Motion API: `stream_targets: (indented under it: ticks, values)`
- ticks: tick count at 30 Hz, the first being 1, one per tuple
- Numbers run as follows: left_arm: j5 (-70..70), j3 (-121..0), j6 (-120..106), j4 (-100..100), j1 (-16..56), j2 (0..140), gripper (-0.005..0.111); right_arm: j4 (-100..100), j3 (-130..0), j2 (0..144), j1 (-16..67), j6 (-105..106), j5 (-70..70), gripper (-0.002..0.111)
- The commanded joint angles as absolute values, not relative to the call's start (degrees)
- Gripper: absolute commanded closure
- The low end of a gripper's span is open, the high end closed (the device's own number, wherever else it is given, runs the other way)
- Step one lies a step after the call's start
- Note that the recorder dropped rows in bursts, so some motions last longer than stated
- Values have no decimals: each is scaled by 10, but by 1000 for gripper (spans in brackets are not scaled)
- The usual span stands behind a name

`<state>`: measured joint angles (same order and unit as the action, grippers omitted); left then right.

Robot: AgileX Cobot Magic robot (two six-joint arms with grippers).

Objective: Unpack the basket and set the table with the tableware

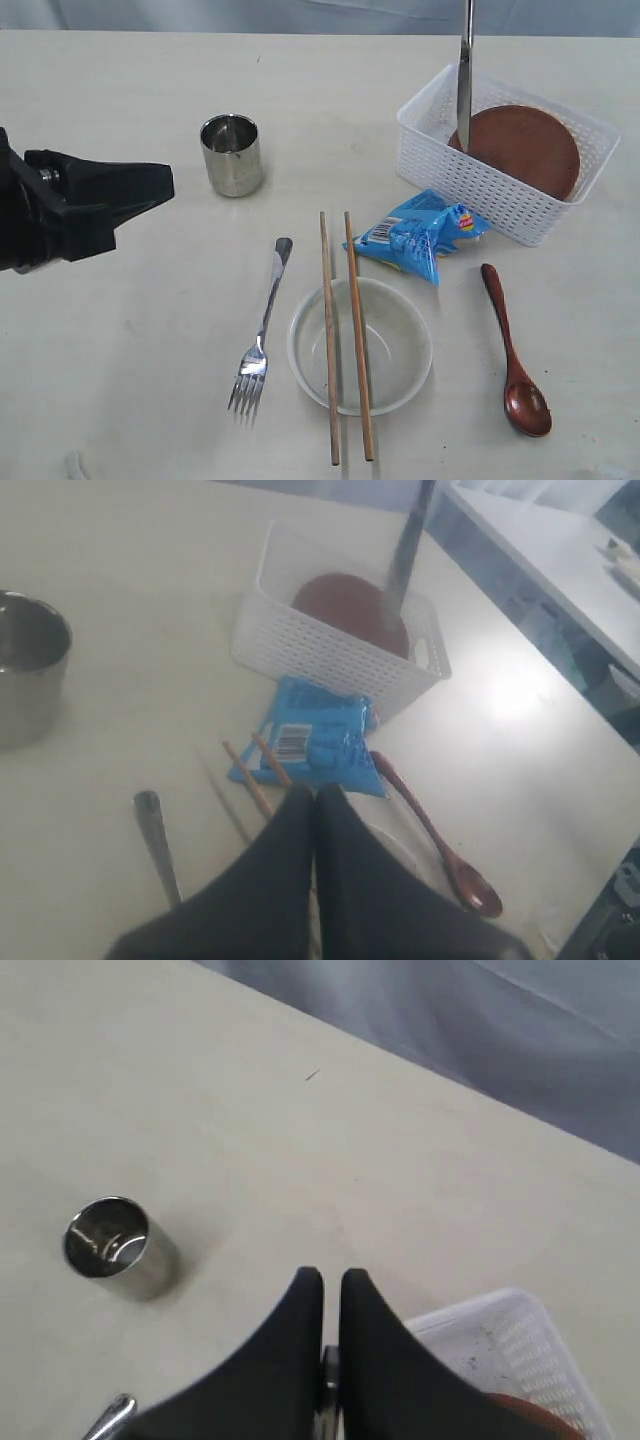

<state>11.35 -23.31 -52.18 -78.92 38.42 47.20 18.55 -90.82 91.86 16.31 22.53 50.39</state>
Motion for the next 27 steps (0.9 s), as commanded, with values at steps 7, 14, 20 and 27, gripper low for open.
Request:
stream_targets:
  ticks: [7, 14, 20, 27]
  values:
    - [390, -329, -325, -422, 192, 506, 107, 273, -912, 880, 172, 259, 546, 109]
    - [549, -365, -517, -598, 79, 519, 107, 323, -909, 882, 239, 259, 566, 109]
    - [607, -364, -553, -673, 79, 529, 106, 405, -909, 882, 285, 258, 603, 109]
    - [605, -364, -586, -673, 79, 529, 59, 448, -847, 882, 290, 286, 607, 109]
